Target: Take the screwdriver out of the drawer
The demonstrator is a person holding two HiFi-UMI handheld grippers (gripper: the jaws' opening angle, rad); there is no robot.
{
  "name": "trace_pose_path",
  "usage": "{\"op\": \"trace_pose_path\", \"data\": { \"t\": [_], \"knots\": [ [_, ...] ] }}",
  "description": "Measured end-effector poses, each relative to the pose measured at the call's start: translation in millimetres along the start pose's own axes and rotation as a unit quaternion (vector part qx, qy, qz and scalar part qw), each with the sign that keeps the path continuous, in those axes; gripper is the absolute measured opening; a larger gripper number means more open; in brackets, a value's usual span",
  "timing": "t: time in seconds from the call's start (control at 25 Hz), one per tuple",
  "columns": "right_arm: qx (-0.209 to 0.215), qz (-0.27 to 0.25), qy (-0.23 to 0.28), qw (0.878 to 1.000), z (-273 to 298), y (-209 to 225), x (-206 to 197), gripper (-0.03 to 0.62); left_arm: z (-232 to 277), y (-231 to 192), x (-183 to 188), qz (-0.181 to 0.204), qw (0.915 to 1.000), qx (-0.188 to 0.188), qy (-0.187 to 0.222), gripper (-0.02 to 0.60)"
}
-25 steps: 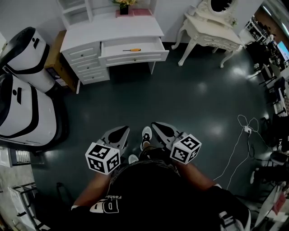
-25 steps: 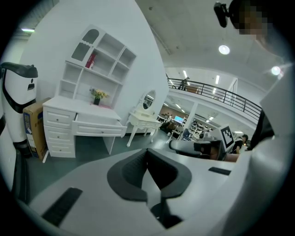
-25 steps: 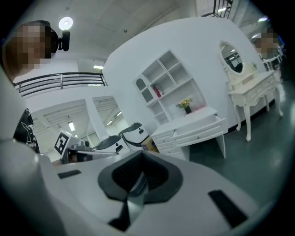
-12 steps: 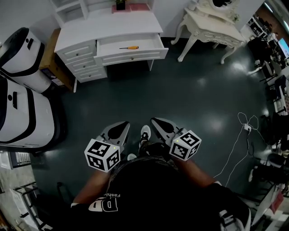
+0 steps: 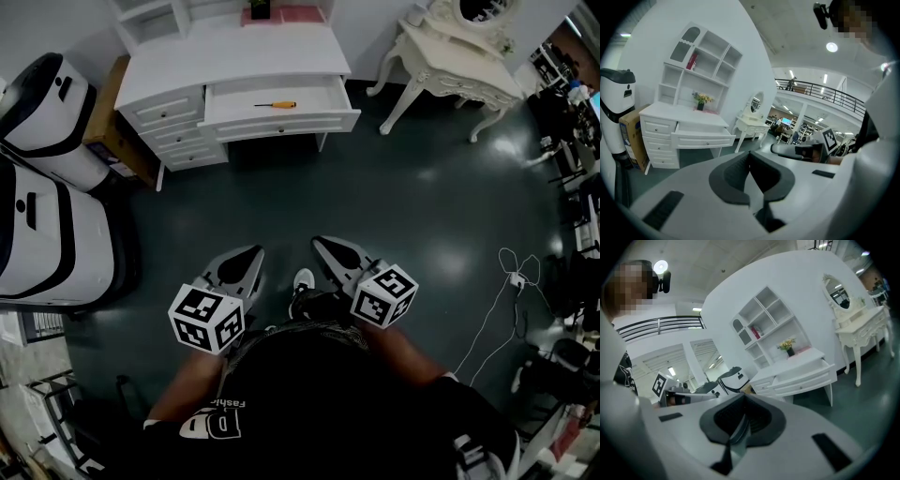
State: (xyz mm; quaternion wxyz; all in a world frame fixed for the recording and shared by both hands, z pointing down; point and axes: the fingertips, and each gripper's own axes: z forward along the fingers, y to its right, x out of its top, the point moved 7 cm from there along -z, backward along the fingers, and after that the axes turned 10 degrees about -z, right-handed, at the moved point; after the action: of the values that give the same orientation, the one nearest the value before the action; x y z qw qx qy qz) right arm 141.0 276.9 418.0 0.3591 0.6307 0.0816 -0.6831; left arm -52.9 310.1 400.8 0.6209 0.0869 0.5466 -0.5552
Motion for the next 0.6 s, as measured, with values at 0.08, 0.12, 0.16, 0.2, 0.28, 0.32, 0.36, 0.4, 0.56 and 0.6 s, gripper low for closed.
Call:
{"op": "trace_pose_path", "data": {
  "t": [0.08,0.12,0.16,0.2,0.28,0.32,0.36,0.4,0.56,0.6],
  "knots": [
    [0.006,0.000,0.002,1.000,9,11,5,0.009,10,-3,7,0.001,1.0000,0.004,0.000,0.014],
    [0.009,-0.001,0.003,1.000,12,16,8,0.009,15,-4,10,0.001,1.0000,0.006,0.000,0.014],
    [0.012,-0.001,0.004,1.000,16,22,11,0.009,20,-4,13,0.002,1.0000,0.007,-0.001,0.014],
    [0.014,-0.001,0.006,1.000,19,27,14,0.009,25,-4,16,0.004,1.0000,0.008,-0.001,0.014],
    [0.018,-0.001,0.009,1.000,24,37,22,0.009,34,-3,24,0.006,0.9999,0.011,-0.001,0.014],
    [0.020,0.000,0.010,1.000,26,43,27,0.009,39,-2,30,0.006,0.9999,0.013,0.000,0.014],
    [0.022,0.000,0.011,1.000,27,48,33,0.009,44,-1,36,0.006,0.9999,0.014,0.001,0.014],
    [0.024,0.000,0.012,1.000,28,53,38,0.009,48,0,42,0.007,0.9998,0.016,0.002,0.014],
    [0.029,-0.002,0.016,0.999,30,73,54,0.009,69,4,57,0.011,0.9998,0.019,-0.002,0.014],
    [0.029,-0.001,0.016,0.999,31,78,55,0.009,75,4,59,0.010,0.9998,0.019,-0.004,0.014]
  ]
}}
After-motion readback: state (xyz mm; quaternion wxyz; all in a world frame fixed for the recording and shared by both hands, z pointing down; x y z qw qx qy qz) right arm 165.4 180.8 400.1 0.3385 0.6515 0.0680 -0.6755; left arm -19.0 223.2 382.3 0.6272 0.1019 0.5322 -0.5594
